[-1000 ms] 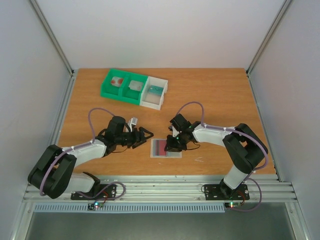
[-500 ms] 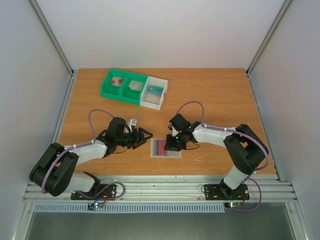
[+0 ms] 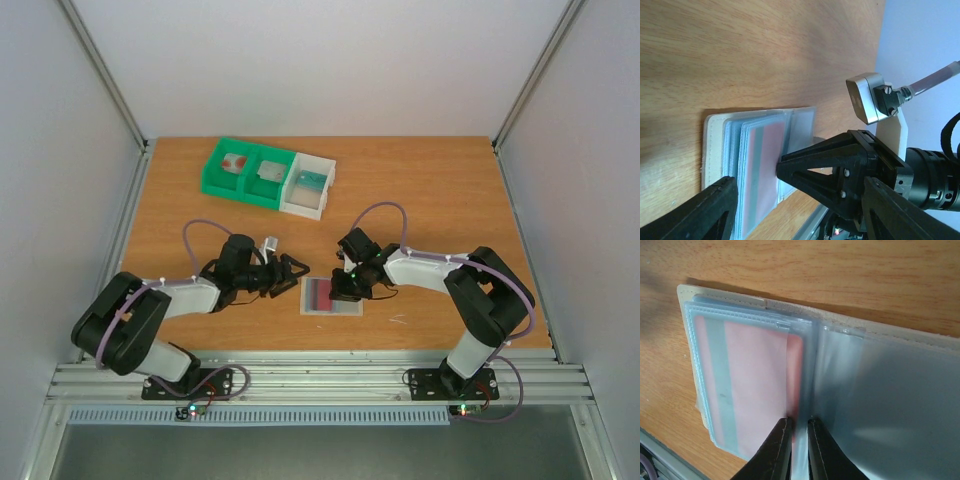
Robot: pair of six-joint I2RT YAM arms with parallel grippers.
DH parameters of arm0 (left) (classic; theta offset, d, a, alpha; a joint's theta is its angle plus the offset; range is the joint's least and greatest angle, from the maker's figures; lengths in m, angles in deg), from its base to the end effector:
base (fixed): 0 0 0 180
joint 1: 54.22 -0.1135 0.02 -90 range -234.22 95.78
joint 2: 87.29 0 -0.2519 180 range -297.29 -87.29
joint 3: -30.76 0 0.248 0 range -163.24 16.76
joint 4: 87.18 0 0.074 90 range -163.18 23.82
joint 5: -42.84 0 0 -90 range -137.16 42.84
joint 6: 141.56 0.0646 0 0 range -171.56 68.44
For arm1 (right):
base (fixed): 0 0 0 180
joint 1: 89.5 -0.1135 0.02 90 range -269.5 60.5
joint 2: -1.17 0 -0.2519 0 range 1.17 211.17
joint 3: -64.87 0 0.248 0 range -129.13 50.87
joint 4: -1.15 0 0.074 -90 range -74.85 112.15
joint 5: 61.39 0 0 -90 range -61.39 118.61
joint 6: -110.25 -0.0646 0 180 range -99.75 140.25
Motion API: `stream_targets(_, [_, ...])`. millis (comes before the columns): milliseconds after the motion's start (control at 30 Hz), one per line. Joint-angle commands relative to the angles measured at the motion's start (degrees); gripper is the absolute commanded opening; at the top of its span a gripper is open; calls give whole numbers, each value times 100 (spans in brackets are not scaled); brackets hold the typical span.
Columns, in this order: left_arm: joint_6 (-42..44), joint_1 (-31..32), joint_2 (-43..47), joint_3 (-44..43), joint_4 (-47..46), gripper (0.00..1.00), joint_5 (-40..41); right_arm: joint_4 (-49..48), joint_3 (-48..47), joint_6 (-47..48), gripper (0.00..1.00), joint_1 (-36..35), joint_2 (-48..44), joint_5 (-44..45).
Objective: Take the credit cards out of the card holder
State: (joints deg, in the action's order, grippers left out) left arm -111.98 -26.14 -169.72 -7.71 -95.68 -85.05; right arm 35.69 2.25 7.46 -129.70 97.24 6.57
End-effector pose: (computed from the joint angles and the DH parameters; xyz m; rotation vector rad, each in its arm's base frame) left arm 0.2170 -0.1607 0.1185 -0.2684 2.4962 -1.4971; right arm 0.2163 0.2146 0.1032 -0.7870 2.7674 0.7505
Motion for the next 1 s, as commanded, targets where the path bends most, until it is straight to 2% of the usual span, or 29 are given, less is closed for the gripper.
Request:
stream_targets(0, [-374, 64, -301, -6, -1099, 68, -254, -76, 134, 110, 12, -42, 113, 326])
stream_targets(133, [-526, 116, -520, 8, -1432, 68, -298, -129, 250, 109, 11, -40, 92, 418])
stream_targets(967, [-321, 484, -1236, -254, -1378, 68, -106, -441, 520, 14, 11, -40, 75, 253])
